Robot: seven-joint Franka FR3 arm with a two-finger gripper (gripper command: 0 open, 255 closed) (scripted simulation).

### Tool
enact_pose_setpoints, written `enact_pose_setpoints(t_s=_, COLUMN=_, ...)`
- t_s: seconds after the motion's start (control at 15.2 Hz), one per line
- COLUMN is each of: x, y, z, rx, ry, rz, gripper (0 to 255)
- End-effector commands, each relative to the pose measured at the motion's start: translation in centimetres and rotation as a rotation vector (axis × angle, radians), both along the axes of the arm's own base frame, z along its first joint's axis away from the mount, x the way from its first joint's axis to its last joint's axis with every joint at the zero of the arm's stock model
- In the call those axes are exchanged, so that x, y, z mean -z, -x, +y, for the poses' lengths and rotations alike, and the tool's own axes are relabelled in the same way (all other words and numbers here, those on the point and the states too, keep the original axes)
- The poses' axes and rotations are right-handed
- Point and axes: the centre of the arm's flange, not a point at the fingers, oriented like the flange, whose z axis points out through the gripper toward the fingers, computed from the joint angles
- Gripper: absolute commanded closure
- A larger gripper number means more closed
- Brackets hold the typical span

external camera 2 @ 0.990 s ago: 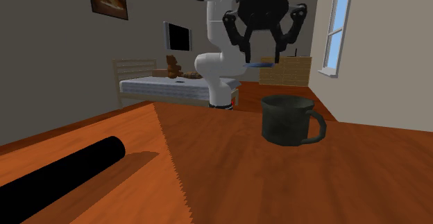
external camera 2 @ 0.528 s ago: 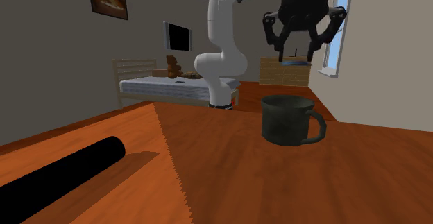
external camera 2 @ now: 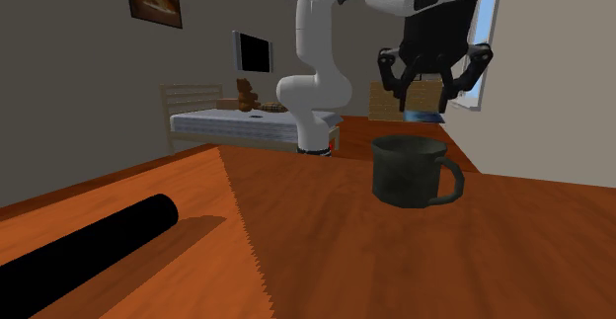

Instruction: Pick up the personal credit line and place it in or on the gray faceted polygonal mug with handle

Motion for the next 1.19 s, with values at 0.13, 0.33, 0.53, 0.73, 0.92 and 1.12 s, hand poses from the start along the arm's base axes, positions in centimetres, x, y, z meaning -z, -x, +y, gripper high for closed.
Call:
enact_pose_setpoints(t_s=0.13, x=2.1, y=0.0, z=0.0, rx=0.0, ry=0.0, rz=0.0, gripper=255)
enact_pose_setpoints(t_s=0.33, x=3.7, y=0.0, z=0.0, rx=0.0, ry=0.0, rz=0.0, gripper=255)
enact_pose_setpoints(t_s=0.53, x=4.6, y=0.0, z=0.0, rx=0.0, ry=0.0, rz=0.0, gripper=255)
enact_pose_setpoints(t_s=0.73, x=4.6, y=0.0, z=0.0, rx=0.0, ry=0.0, rz=0.0, gripper=255)
enact_pose_setpoints(t_s=0.92, x=4.6, y=0.0, z=0.0, rx=0.0, ry=0.0, rz=0.0, gripper=255)
enact_pose_setpoints(t_s=1.12, x=4.6, y=0.0, z=0.0, rx=0.0, ry=0.0, rz=0.0, gripper=0)
